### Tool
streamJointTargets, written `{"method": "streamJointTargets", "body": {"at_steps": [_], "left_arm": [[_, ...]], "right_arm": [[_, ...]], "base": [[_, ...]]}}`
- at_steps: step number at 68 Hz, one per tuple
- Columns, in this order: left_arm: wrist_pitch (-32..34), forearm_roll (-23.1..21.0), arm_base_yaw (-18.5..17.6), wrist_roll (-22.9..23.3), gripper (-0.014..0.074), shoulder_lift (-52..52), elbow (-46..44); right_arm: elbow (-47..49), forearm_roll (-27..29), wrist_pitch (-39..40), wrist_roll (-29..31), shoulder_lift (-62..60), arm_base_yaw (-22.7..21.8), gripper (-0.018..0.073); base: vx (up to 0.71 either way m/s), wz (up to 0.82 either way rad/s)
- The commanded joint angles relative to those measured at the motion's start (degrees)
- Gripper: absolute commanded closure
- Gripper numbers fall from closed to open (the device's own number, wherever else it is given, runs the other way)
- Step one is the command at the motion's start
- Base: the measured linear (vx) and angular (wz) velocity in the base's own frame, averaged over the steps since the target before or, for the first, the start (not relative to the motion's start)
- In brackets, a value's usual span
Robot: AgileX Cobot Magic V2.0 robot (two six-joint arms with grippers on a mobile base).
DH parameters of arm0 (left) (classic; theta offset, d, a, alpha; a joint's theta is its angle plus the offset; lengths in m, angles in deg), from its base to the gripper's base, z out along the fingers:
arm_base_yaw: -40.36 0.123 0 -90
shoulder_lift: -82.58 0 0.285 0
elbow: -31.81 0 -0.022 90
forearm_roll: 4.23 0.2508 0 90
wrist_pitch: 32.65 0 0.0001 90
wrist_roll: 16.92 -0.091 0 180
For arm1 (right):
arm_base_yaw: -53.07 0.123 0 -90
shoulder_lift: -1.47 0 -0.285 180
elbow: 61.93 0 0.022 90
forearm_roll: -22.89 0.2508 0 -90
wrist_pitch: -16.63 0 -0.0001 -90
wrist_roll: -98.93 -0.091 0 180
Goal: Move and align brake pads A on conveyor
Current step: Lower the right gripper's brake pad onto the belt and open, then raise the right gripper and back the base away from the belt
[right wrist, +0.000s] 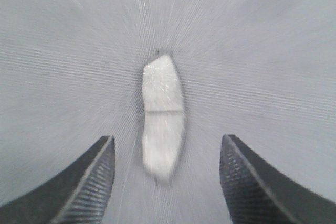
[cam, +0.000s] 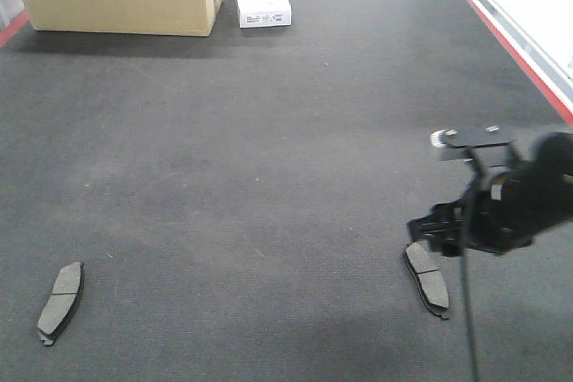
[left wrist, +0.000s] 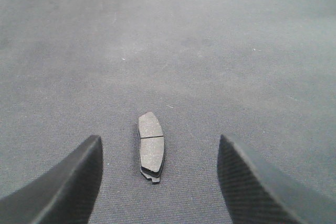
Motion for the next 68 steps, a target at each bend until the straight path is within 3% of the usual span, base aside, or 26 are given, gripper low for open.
{"method": "streamJointTargets", "body": {"at_steps": [1, 44, 68], "left_arm": [[4.6, -0.3, -0.3, 0.1, 0.0136, 0.6, -1.5], [4.6, -0.3, -0.3, 0.1, 0.0136, 0.6, -1.5], [4.6, -0.3, -0.3, 0.1, 0.0136, 0.6, -1.5]], "right_arm": [[-2.6, -0.8, 4.7, 0.1, -9.7, 0.0, 0.0148], [-26.8, 0.1, 14.5, 3.4, -64.8, 0.0, 0.0148], [-29.2, 0.0, 19.6, 3.2, -68.7, 0.0, 0.0148]], "base": [[0.00, 0.00], [0.00, 0.00], [0.00, 0.00]]}}
